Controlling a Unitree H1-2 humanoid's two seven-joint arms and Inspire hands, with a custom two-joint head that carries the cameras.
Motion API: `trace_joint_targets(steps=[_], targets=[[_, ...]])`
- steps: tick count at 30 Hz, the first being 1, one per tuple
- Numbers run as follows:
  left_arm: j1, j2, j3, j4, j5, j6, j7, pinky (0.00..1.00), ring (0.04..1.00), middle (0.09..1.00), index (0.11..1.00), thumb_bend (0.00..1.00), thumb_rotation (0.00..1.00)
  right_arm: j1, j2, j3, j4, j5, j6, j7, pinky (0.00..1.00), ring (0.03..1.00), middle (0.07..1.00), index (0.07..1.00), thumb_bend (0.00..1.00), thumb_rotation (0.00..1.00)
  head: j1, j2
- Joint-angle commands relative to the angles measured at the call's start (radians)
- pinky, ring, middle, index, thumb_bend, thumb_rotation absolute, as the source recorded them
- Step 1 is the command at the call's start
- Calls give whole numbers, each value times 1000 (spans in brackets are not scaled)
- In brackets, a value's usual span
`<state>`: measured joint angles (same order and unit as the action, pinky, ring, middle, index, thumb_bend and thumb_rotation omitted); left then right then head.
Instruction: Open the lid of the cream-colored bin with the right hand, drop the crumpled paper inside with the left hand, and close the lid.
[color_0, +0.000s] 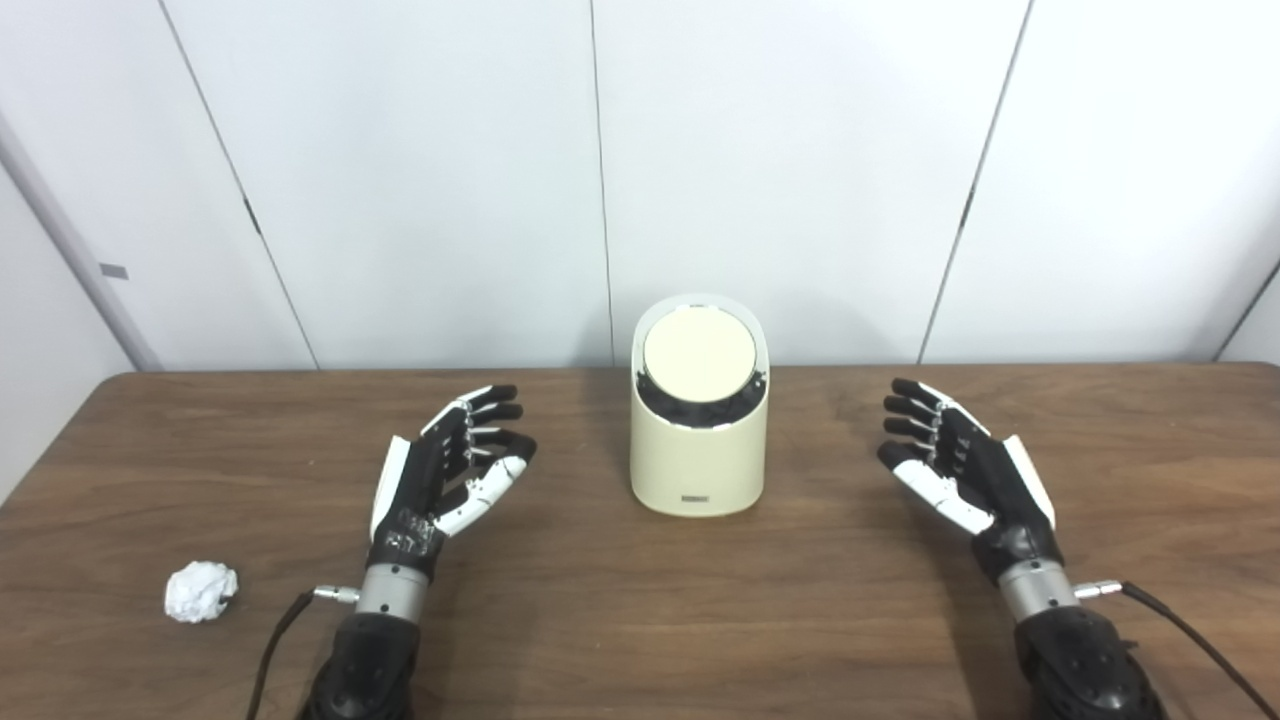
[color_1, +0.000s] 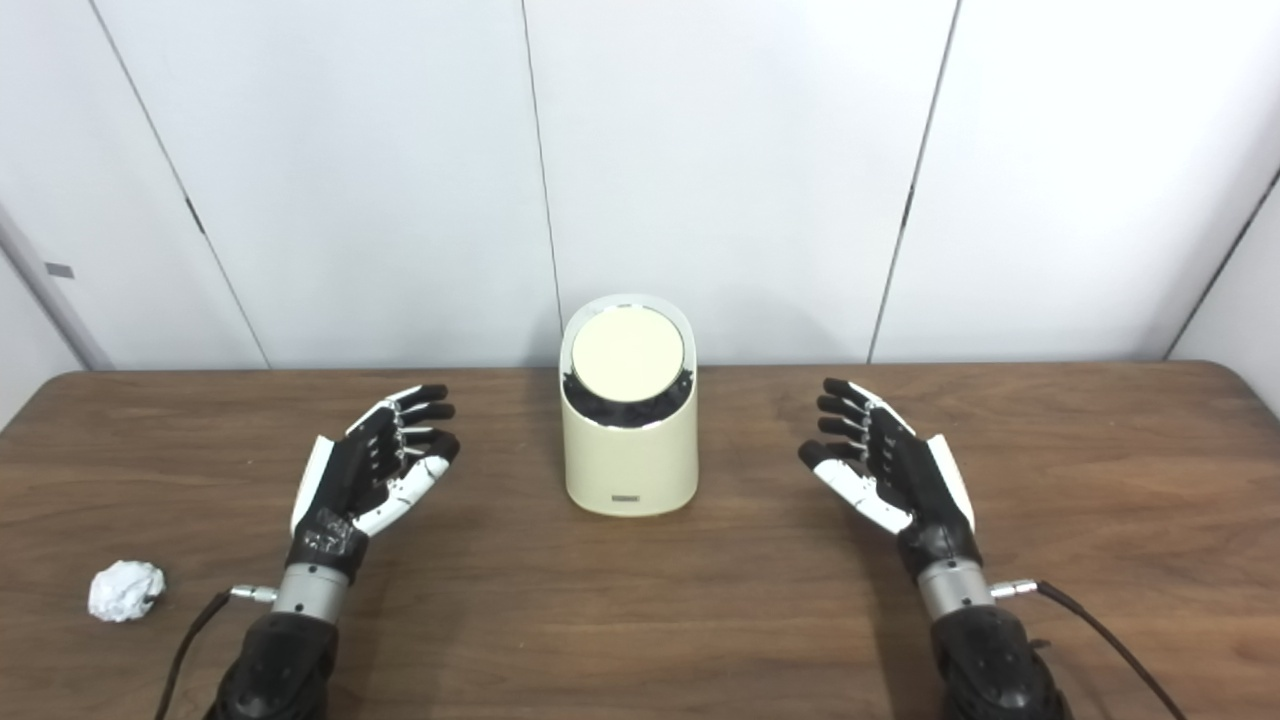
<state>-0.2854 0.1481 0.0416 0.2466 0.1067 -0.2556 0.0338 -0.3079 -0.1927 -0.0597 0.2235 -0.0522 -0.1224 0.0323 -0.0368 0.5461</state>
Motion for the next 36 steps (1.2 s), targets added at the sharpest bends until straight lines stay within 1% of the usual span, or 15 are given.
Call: trace_joint_targets(steps=[1, 3, 6, 9, 12, 15, 19, 21, 24, 26, 28, 31, 32, 33, 36], targets=[[-43, 9, 6, -9, -9, -42, 6, 527, 656, 742, 784, 647, 430, -47, -14, -4, -17, 3, -43, -2, 700, 777, 805, 832, 660, 553, -4, 1], [-46, 9, 9, -7, -14, -45, 4, 526, 655, 741, 784, 639, 420, -49, -13, -3, -19, 2, -39, -3, 704, 776, 805, 835, 650, 546, -10, 2], [-51, 14, 13, 1, -21, -58, 1, 520, 651, 735, 780, 632, 413, -52, -7, 1, -25, -6, -36, -7, 702, 776, 807, 835, 653, 554, -52, 0], [-56, 17, 22, 7, -47, -56, -11, 524, 657, 738, 779, 626, 389, -57, 0, 7, -25, -14, -34, -10, 694, 773, 808, 831, 678, 572, -74, -4], [-57, 28, 20, 14, -41, -60, -15, 530, 663, 742, 785, 626, 395, -57, 3, 12, -36, -29, -17, -16, 672, 766, 810, 835, 664, 583, -74, -4], [-59, 32, 18, 18, -42, -58, -17, 544, 672, 746, 788, 636, 405, -58, 7, 3, -34, -5, -16, -7, 671, 771, 813, 835, 638, 537, -58, -2], [-57, 25, 14, 13, -37, -62, -10, 541, 669, 741, 784, 651, 412, -56, -3, 6, -33, -25, -26, -14, 673, 769, 814, 838, 668, 577, -26, -5], [-55, 23, 12, 8, -34, -61, -8, 538, 667, 740, 783, 651, 413, -53, -4, 3, -32, -17, -33, -10, 675, 769, 815, 838, 661, 578, -21, -4], [-53, 19, 12, 2, -40, -53, -11, 534, 664, 737, 781, 647, 410, -49, -1, -2, -30, -4, -35, -6, 698, 781, 820, 838, 646, 548, -21, -2], [-53, 19, 12, 0, -39, -48, -11, 529, 661, 739, 779, 634, 401, -49, -1, -2, -29, -6, -35, -9, 705, 780, 817, 835, 659, 560, -18, -1], [-54, 19, 12, 0, -38, -49, -11, 528, 660, 742, 780, 633, 399, -48, 0, -3, -31, -2, -32, -8, 708, 778, 813, 831, 679, 570, 14, -3], [-55, 12, 5, -4, -26, -46, -7, 532, 662, 740, 781, 634, 400, -46, -8, -9, -24, 13, -42, 0, 697, 781, 812, 835, 645, 540, 98, -2], [-54, 8, 2, -9, -26, -39, -8, 538, 664, 739, 781, 598, 358, -46, -14, -12, -19, 18, -47, 4, 690, 783, 816, 836, 641, 534, 111, -3], [-54, 3, -1, -12, -24, -35, -7, 539, 664, 738, 781, 593, 351, -46, -20, -15, -14, 23, -53, 8, 689, 783, 817, 837, 640, 534, 138, -4], [-53, -8, -9, -15, -17, -32, -4, 533, 660, 743, 781, 623, 382, -49, -36, -18, 6, 22, -68, 11, 728, 787, 818, 839, 637, 547, 156, -6]])
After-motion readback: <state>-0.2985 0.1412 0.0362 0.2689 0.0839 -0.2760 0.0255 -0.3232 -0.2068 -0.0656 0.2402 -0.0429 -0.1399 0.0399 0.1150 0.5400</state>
